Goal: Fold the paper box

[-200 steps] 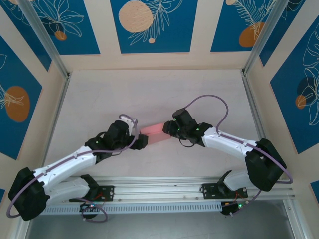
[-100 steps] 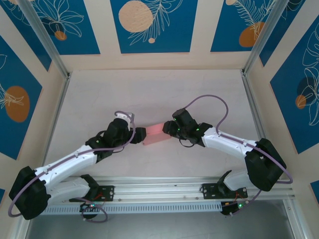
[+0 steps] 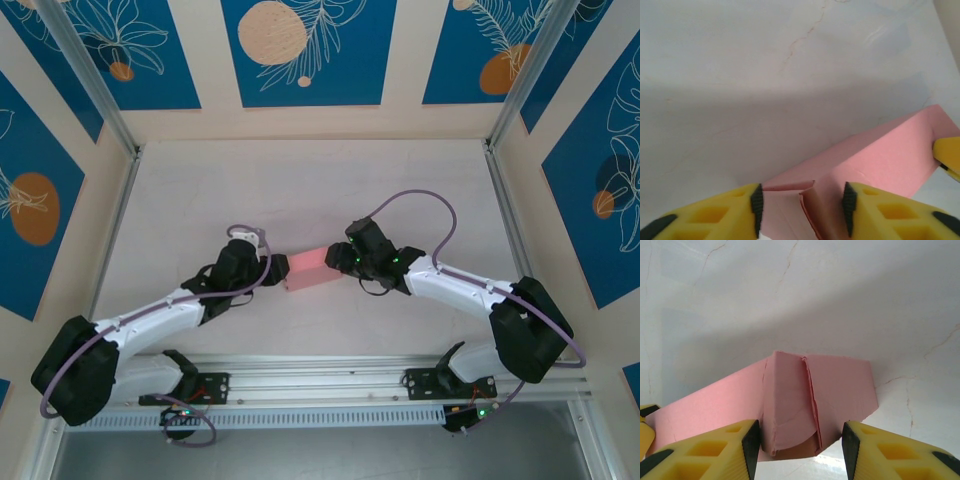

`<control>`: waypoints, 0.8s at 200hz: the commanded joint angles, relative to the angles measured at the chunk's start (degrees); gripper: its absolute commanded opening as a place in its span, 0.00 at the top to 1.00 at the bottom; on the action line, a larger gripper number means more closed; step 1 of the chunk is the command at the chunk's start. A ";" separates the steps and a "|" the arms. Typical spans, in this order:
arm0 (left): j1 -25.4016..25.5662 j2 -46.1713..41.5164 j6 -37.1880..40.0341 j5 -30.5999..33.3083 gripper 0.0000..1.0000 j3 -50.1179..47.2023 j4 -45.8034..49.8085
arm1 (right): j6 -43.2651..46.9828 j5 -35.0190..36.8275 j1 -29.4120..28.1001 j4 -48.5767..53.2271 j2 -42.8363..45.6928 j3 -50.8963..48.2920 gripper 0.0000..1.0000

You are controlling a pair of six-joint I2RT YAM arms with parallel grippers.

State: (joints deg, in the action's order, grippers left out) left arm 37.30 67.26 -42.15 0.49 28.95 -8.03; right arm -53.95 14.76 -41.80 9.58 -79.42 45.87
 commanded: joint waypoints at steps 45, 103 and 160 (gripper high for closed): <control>-0.48 -0.31 -0.56 0.42 0.75 -5.74 4.27 | 8.89 -3.36 3.14 8.94 -1.06 5.16 0.40; -0.48 2.00 -0.83 -0.49 0.76 -5.88 2.06 | 8.19 -10.20 7.23 5.68 -1.21 4.85 0.41; -0.52 1.78 -0.84 0.08 0.76 -6.45 2.13 | 2.76 -17.18 9.62 -3.52 -1.45 -3.05 0.61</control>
State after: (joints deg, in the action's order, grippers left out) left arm 37.23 66.98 -43.18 -0.43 25.78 -14.72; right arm -48.31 2.09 -33.08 9.21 -80.20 47.00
